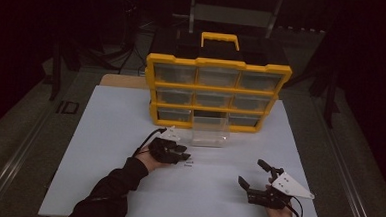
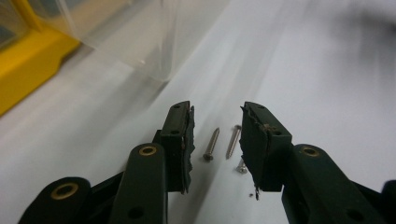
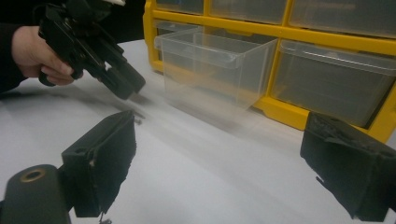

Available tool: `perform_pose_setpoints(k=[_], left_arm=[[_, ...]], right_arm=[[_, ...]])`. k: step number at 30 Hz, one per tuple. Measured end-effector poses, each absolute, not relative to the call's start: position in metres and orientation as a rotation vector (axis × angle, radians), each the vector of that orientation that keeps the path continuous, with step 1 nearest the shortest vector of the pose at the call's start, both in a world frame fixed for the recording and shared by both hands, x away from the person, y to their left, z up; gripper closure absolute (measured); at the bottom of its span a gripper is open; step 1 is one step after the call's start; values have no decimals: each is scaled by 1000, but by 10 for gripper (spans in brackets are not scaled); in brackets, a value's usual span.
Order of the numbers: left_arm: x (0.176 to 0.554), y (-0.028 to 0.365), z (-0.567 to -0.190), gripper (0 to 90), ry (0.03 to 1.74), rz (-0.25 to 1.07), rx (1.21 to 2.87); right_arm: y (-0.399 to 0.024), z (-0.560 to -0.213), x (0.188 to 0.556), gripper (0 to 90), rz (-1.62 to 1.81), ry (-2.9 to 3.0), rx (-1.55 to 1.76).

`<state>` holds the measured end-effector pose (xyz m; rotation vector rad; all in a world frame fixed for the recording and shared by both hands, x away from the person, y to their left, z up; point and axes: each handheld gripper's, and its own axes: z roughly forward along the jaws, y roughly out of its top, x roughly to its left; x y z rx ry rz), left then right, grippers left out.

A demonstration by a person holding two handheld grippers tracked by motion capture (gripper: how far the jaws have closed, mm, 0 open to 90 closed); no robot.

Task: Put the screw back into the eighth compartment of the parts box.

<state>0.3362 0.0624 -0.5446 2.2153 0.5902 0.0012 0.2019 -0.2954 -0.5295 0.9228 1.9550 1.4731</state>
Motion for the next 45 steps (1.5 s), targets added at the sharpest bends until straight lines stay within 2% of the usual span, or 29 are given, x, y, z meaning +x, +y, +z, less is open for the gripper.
perform_pose_setpoints(k=[21,35,45], left_arm=[[341,48,-558,859,585,-2,2314],[342,48,-556,873,615,5,2321],[342,60,-539,874,651,33,2284]], right_arm=[[-296,-530,202,107,1472,1960,927],[-296,-530,202,108,1468,1964,931],[-296,-530,202,107,1468,1961,932]])
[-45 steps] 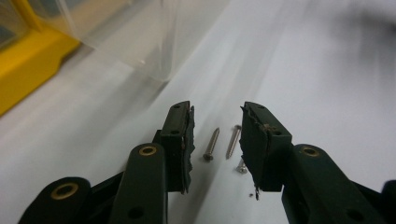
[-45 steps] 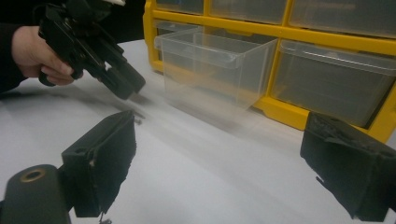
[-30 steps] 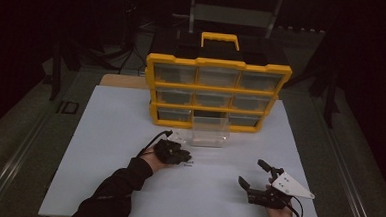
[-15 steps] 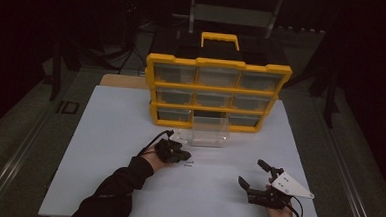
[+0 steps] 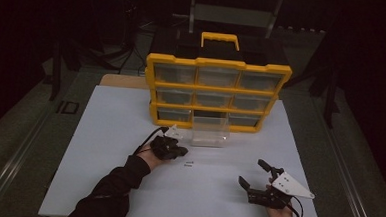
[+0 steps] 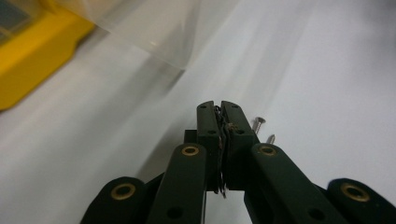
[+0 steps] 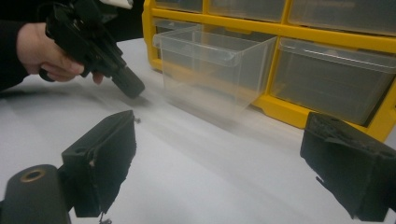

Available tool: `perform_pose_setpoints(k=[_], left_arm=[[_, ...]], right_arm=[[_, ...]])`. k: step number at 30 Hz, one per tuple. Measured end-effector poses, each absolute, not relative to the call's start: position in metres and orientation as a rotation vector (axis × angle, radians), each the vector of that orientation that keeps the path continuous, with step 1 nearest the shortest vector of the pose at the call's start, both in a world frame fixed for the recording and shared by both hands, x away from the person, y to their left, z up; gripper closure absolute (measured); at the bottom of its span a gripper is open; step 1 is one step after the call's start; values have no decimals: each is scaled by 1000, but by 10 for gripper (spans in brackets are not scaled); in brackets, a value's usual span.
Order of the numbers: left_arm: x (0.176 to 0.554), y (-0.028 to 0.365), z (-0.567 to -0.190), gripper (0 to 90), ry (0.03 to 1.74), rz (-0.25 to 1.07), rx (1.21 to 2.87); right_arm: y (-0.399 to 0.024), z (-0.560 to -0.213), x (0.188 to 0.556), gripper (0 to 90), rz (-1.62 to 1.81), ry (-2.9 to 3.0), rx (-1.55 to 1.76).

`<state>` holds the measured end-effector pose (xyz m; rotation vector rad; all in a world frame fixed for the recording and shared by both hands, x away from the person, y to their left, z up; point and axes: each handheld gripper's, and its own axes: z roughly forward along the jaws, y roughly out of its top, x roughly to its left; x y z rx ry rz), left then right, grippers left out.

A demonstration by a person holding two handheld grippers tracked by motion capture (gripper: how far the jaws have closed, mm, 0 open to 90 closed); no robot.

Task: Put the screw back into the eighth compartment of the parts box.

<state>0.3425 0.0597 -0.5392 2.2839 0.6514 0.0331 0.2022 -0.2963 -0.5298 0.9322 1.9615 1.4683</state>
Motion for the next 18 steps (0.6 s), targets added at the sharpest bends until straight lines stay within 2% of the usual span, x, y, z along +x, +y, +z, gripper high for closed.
perform_pose_setpoints(k=[18], left_arm=[[347,83,-484,874,696,142,2196]], right_arm=[[-296,-530,202,108,1466,1960,934]])
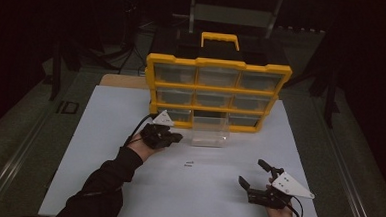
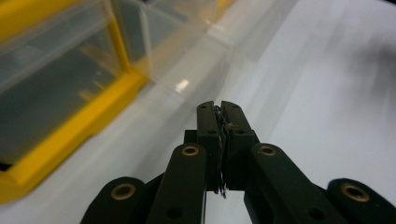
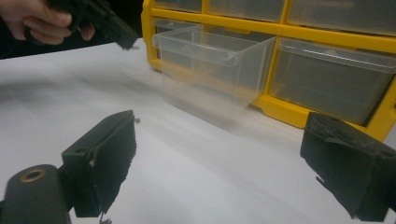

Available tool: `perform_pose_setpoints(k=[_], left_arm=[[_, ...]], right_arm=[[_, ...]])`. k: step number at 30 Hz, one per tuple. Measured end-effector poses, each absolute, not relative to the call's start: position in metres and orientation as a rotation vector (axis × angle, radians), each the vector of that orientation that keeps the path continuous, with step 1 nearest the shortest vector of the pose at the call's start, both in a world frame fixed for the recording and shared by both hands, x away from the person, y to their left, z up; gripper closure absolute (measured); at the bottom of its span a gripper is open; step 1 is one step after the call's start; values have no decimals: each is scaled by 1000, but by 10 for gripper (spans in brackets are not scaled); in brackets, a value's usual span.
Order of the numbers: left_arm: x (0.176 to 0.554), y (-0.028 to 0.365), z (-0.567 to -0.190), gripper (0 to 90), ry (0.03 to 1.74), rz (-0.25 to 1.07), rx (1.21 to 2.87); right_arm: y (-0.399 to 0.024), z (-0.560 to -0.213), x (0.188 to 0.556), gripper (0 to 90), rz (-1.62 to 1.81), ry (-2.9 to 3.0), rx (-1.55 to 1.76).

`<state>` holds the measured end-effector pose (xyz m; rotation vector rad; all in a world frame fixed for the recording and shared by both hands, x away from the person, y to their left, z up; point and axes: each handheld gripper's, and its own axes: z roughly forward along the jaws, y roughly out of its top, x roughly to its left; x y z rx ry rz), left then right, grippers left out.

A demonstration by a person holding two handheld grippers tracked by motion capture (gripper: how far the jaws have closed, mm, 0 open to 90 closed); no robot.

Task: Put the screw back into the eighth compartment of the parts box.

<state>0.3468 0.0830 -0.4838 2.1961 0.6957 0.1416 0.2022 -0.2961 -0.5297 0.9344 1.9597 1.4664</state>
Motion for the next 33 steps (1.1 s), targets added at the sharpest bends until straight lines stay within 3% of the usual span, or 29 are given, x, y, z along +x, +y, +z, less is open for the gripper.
perform_pose_setpoints(k=[18,33], left_arm=[[356,72,-429,874,707,219,2124],[358,40,-417,874,731,197,2068]], right_arm=[[-296,-530,203,107,1466,1961,935],[-297,-530,202,108,1471,1957,935]])
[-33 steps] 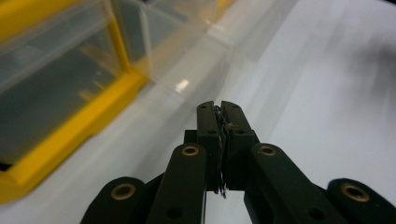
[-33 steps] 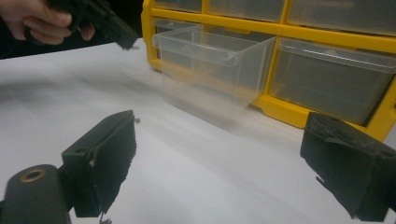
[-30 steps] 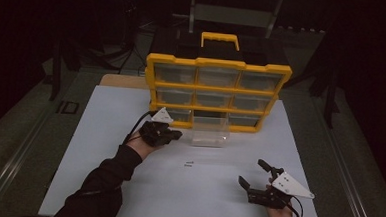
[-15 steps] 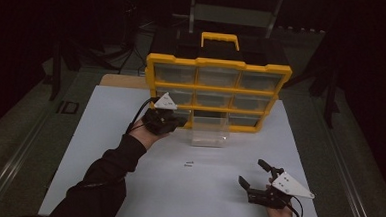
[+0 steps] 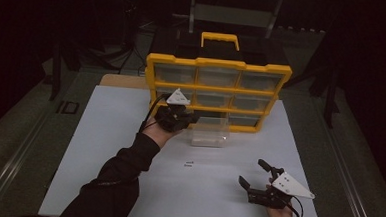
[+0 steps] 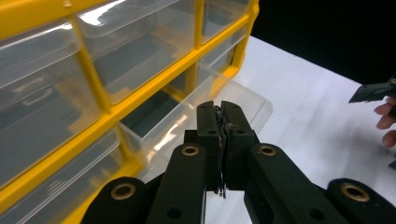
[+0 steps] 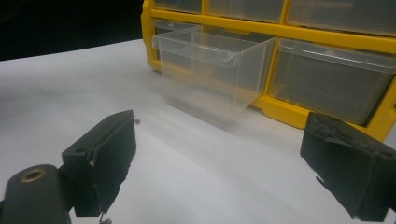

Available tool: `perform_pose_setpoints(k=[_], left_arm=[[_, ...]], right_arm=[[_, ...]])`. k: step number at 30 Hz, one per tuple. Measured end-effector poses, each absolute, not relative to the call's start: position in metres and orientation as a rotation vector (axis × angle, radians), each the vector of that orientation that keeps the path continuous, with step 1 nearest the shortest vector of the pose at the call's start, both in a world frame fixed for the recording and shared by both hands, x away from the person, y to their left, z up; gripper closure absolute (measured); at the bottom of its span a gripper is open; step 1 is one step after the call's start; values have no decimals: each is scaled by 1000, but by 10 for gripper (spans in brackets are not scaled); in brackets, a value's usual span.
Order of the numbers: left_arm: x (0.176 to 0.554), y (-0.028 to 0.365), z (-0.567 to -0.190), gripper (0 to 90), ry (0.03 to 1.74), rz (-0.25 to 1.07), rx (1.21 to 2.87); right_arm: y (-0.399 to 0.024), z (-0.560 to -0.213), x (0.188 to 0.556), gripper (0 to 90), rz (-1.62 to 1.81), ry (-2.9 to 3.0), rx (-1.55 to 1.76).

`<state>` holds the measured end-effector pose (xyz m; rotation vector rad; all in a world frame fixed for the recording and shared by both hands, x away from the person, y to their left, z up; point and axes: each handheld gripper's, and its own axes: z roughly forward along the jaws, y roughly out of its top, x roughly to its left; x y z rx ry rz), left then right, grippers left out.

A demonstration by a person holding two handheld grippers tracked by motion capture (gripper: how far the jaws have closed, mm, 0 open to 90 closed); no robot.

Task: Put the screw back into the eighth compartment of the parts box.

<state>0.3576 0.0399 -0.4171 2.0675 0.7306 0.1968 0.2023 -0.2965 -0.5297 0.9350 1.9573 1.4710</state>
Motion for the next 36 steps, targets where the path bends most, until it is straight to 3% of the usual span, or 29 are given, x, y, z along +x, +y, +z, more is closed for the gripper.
perform_pose_setpoints(k=[19,36], left_arm=[[365,4,-425,873,848,189,2050],[379,-8,-443,873,859,121,2146]], right_arm=[[-297,-529,202,107,1478,1951,932],[-297,-529,202,108,1476,1956,930]])
